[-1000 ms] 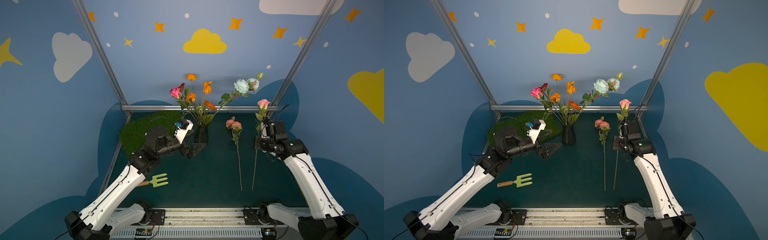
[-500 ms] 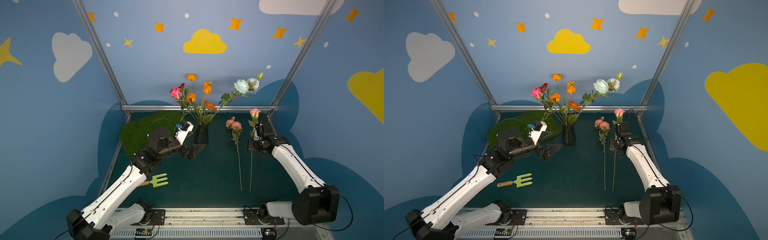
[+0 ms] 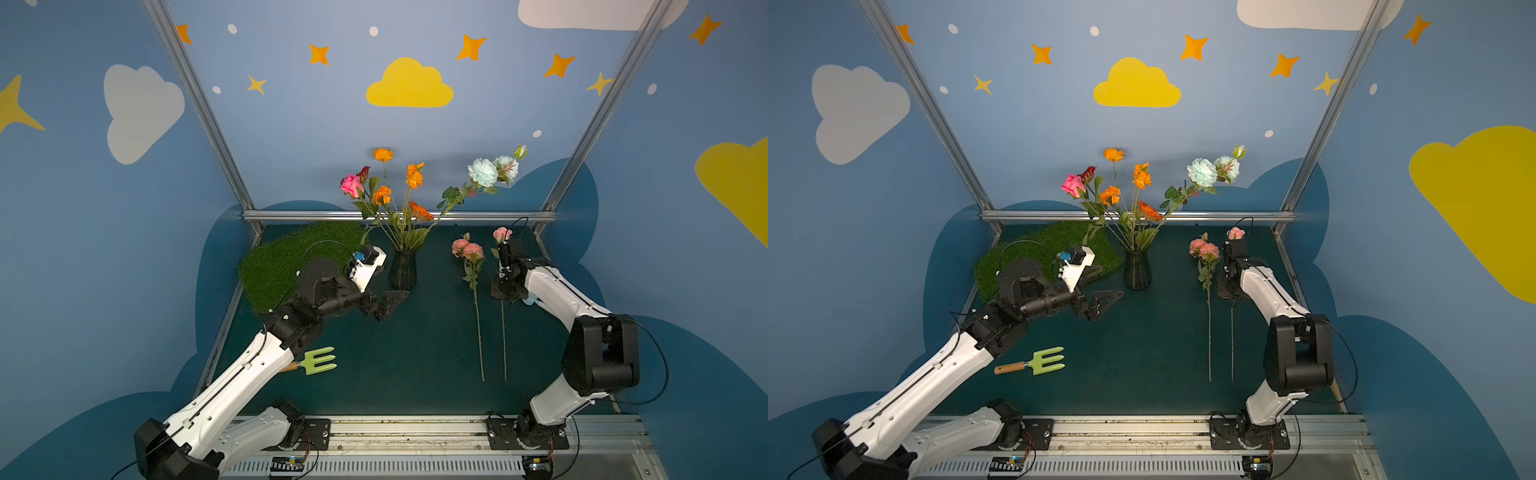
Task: Pick out pink flowers from the vase
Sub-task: Place the flower at the center of the board.
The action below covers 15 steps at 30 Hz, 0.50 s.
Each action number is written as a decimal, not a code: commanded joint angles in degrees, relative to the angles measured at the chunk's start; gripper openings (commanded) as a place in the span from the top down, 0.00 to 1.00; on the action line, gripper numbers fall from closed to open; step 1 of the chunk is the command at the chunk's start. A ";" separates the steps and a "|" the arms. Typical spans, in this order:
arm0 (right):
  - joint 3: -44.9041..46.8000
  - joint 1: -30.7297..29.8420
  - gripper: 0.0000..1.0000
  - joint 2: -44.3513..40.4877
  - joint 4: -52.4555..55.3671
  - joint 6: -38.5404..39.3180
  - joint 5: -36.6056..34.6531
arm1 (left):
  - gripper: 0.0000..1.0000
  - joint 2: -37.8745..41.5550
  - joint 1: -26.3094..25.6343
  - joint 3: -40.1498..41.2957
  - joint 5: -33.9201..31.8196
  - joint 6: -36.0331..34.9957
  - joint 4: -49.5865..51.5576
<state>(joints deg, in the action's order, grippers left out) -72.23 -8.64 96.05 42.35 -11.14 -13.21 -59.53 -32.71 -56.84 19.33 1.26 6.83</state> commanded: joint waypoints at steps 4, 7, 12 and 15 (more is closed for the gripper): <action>-5.52 0.64 1.00 7.16 3.96 0.54 1.55 | 0.00 1.69 0.51 1.02 -0.32 -0.57 -0.55; -5.76 0.98 1.00 8.50 3.22 0.41 1.81 | 0.00 2.46 0.78 1.12 -0.96 -0.81 0.27; -6.01 1.08 1.00 10.25 2.92 0.77 2.22 | 0.00 2.75 1.40 1.16 -0.72 -0.67 0.82; -6.03 1.07 1.00 11.07 2.84 0.94 2.42 | 0.00 2.41 1.42 1.04 -0.22 -0.61 0.79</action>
<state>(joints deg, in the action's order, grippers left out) -76.86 -7.86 106.13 44.10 -10.85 -11.35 -57.45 -31.53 -55.70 18.81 1.26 7.29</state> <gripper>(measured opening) 0.054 0.996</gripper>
